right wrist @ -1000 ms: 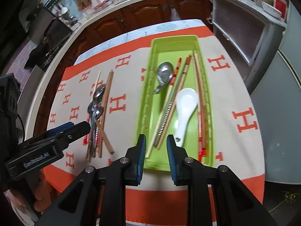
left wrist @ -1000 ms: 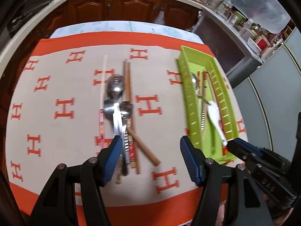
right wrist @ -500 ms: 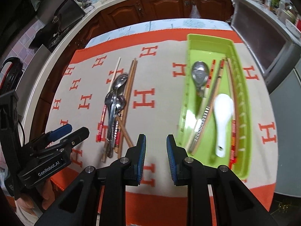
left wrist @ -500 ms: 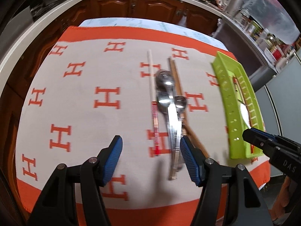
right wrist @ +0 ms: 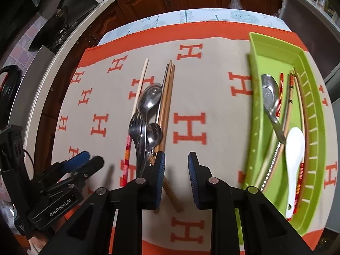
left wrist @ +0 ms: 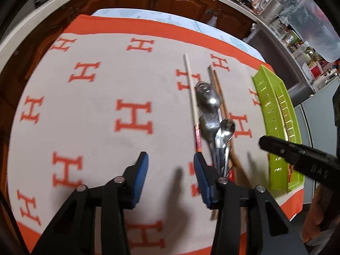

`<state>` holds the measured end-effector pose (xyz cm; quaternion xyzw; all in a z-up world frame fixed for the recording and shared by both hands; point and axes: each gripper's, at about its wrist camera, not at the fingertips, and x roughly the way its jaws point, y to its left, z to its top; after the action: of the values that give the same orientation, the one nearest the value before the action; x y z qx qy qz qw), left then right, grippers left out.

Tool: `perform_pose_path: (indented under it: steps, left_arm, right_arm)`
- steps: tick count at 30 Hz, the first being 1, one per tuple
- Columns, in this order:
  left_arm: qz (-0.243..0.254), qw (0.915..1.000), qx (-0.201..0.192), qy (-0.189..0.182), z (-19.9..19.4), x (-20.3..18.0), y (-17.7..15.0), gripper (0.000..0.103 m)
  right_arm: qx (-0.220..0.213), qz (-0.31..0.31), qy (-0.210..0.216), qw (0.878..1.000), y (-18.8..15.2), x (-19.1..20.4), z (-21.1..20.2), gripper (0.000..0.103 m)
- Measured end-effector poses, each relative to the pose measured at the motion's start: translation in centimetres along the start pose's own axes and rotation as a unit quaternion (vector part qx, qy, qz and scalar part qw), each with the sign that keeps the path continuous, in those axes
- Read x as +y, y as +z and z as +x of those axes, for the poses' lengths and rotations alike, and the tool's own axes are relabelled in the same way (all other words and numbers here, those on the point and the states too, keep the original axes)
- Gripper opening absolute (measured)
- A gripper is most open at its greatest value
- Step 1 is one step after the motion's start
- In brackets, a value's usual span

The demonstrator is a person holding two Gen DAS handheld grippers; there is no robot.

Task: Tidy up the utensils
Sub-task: 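Move both open tools back over the utensil pile, then grasp a red-banded white chopstick with the left tool while the right grasps a wooden chopstick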

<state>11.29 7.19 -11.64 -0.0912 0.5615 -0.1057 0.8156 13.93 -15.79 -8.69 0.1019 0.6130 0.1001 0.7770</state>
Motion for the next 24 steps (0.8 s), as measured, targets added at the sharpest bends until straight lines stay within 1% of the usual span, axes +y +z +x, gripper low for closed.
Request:
perform_pose_path:
  steps: [3,6,10,11,13,17,18,19,20,24]
  left_arm:
    - [0.019,0.9998,0.009,-0.003,1.1,-1.1,1.1,0.039]
    - [0.047,0.9987,0.017,0.013,2.4,-2.6,1.7,0.036]
    - [0.083,0.9943,0.035,0.057,4.1,-4.3,1.6,0.036]
    - [0.097,0.9923,0.027,0.072,4.2,-4.8,1.5,0.036]
    - [0.113,0.989,0.025,0.092,4.5,-5.4,1.6,0.036]
    - [0.113,0.9878,0.018,0.106,5.2,-5.7,2.4,0.037]
    - [0.112,0.9881,0.016,0.104,5.3,-5.7,2.7,0.033]
    - [0.109,0.9883,0.013,0.106,5.4,-5.7,3.0,0.016]
    - [0.106,0.9885,0.011,0.107,5.4,-5.6,3.1,0.004]
    - [0.075,0.9933,0.017,0.086,4.8,-4.1,3.1,0.003]
  right_arm:
    - [0.001,0.003,0.001,1.0,0.4,0.1,0.5,0.023]
    - [0.004,0.005,0.004,1.0,0.4,0.0,0.9,0.023]
    - [0.006,0.007,0.005,1.0,0.0,-0.4,1.2,0.023]
    - [0.006,0.008,0.006,1.0,-0.1,-0.5,1.3,0.023]
    - [0.005,0.01,0.007,1.0,-0.2,-0.7,1.4,0.023]
    - [0.002,0.012,0.009,1.0,-0.3,-1.1,1.5,0.023]
    - [0.003,0.014,0.009,1.0,-0.2,-1.2,1.7,0.023]
    - [0.004,0.016,0.01,1.0,-0.2,-1.3,1.7,0.023]
    - [0.005,0.018,0.011,1.0,-0.1,-1.3,1.8,0.023]
    - [0.008,0.024,0.017,1.0,0.6,-1.5,2.4,0.023]
